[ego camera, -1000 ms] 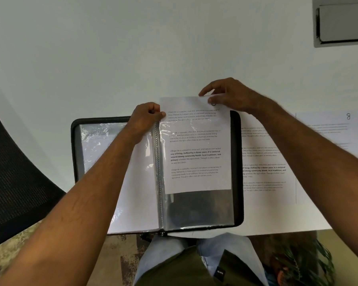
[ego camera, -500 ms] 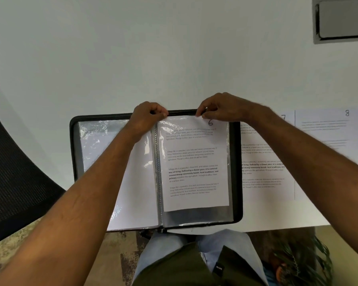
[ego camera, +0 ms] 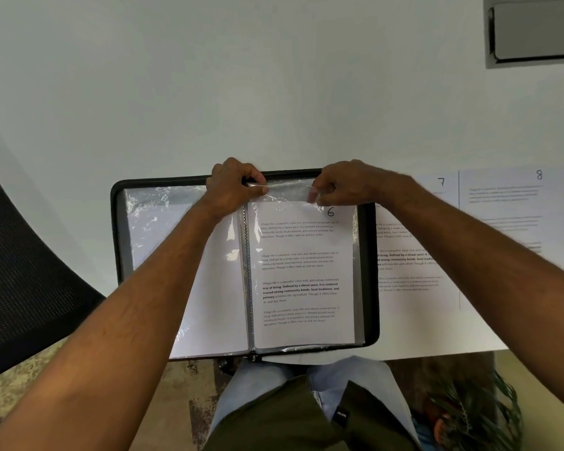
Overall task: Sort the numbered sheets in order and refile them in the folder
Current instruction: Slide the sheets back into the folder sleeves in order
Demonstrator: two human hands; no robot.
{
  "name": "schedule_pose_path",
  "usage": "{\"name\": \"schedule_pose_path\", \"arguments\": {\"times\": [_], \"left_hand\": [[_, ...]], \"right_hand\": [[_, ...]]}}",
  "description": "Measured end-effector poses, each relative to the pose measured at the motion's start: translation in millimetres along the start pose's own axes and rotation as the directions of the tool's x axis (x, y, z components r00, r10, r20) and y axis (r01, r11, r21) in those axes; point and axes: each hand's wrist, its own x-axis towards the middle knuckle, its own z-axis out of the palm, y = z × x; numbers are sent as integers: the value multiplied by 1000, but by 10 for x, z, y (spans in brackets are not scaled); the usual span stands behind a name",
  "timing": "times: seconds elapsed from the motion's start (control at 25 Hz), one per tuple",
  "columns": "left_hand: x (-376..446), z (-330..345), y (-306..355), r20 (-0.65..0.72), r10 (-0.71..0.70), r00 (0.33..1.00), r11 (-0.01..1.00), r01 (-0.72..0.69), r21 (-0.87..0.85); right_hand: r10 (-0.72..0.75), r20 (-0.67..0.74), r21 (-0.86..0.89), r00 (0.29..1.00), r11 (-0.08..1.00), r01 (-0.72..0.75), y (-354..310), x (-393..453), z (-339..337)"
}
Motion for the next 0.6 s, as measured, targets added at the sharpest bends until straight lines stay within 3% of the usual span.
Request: {"name": "schedule_pose_path", "arguments": {"times": [0.16,0.24,0.32,0.44,0.52,0.6], "left_hand": [[-96,6,102,-37,1,999,993,3,121],[-158,11,165,-28,-2,1000,981,8,194],[-229,11,213,-9,-3,1000,966,5,258],[-347,15,230,12,10,1000,958,-13,286],[-477,60,208,16,33,999,951,-36,306],[-704,170,170,-32,60,998,958,-49,283]], "right_hand": [[24,-72,-108,997,994,-32,-75,-51,51],[40,-189,-109,981,992,-61,-81,-107,143],[50,-373,24,926,999,-44,-97,-194,268],[146,-610,290,779,956,48,-135,-374,449],[265,-657,458,706,884,95,-175,-497,591],[411,-604,629,683,772,92,-227,-636,786]]}}
